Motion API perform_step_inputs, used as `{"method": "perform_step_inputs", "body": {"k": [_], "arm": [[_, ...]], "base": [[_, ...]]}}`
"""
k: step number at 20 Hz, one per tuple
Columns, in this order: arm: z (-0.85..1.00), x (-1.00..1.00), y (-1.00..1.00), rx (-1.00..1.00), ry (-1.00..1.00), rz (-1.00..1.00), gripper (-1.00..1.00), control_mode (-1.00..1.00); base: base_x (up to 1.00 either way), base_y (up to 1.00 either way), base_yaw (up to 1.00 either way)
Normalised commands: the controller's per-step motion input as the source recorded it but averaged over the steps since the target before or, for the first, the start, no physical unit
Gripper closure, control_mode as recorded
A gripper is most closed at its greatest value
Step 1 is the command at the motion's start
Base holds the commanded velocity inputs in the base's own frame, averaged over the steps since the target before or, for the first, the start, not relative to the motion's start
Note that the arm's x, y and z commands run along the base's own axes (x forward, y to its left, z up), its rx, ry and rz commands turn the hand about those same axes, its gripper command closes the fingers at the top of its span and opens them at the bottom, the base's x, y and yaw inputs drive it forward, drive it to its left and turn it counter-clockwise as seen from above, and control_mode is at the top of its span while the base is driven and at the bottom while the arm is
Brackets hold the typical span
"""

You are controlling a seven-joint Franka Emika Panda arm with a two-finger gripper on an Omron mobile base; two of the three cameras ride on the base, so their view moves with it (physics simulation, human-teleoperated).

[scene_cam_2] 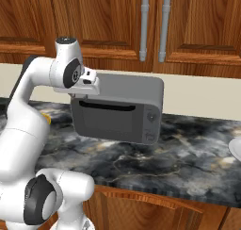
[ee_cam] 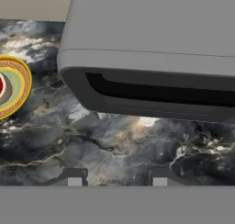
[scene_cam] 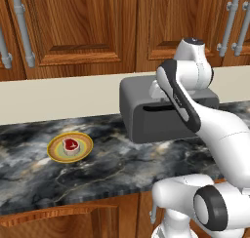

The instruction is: Open the toaster oven door. Place the bread on the top rack in the toaster oven and place the steak on the bottom rack.

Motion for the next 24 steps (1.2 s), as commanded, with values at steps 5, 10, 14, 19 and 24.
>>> {"method": "perform_step_inputs", "body": {"k": [5, 10, 14, 19, 24], "arm": [[-0.13, 0.0, -0.19, 0.0, 0.0, 0.11, -1.0, -1.0], [-0.13, 0.14, -0.44, 0.0, 0.0, 0.38, -1.0, -1.0], [-0.33, 0.09, -0.24, -0.1, 0.0, 0.47, -1.0, -1.0], [-0.2, 0.21, -0.38, 0.0, -0.03, 0.41, -1.0, -1.0], [-0.15, 0.41, -0.07, -0.1, 0.0, 0.12, -1.0, -1.0]], "base": [[0.0, 0.0, 0.0], [0.0, 0.0, 0.0], [0.0, 0.0, 0.0], [0.0, 0.0, 0.0], [0.0, 0.0, 0.0]]}}
